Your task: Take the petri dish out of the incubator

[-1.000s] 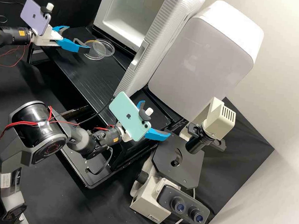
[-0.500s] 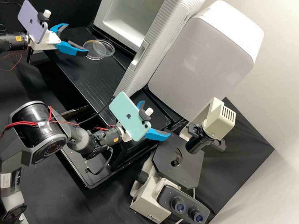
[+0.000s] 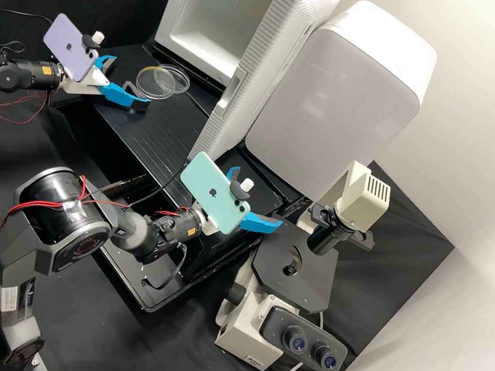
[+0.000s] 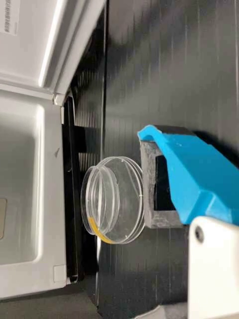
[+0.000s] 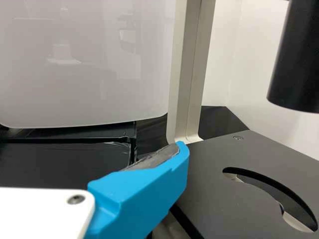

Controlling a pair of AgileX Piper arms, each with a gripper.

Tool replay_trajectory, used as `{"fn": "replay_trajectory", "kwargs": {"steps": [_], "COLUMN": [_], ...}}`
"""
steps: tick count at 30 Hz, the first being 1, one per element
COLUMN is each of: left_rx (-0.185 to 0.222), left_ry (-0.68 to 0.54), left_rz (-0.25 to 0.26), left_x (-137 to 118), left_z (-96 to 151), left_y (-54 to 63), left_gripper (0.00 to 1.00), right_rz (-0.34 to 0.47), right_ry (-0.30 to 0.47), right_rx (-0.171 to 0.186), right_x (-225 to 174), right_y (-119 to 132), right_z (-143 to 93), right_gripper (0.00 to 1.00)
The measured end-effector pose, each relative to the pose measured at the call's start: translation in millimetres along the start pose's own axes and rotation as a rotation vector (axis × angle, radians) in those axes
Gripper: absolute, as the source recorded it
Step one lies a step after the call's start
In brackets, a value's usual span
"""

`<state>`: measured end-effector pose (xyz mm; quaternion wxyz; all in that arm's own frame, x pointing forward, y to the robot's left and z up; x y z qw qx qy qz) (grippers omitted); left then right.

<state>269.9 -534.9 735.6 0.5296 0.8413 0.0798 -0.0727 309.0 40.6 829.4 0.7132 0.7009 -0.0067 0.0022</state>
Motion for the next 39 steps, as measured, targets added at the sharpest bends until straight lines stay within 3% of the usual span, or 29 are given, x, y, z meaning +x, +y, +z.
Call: {"fn": "replay_trajectory", "kwargs": {"steps": [10, 31, 32, 39], "left_rx": [0.019, -0.021, -0.025, -0.039], "left_ry": [-0.007, -0.019, -0.019, -0.024], "left_rz": [-0.007, -0.030, -0.033, -0.030], "left_x": [10.7, 36.2, 36.3, 36.9], "left_z": [1.4, 10.1, 9.8, 8.7], "left_y": [-1.3, 15.5, 15.4, 16.4], "left_gripper": [1.00, 1.00, 0.00, 0.00], "right_rz": [0.000, 0.000, 0.000, 0.000], "right_ry": [0.000, 0.000, 0.000, 0.000], "right_rx": [0.000, 0.000, 0.000, 0.000], "right_x": [0.0, 0.0, 0.0, 0.0], "right_y": [0.0, 0.0, 0.0, 0.0], "right_z": [0.0, 0.0, 0.0, 0.0], "right_gripper": [1.00, 1.00, 1.00, 1.00]}}
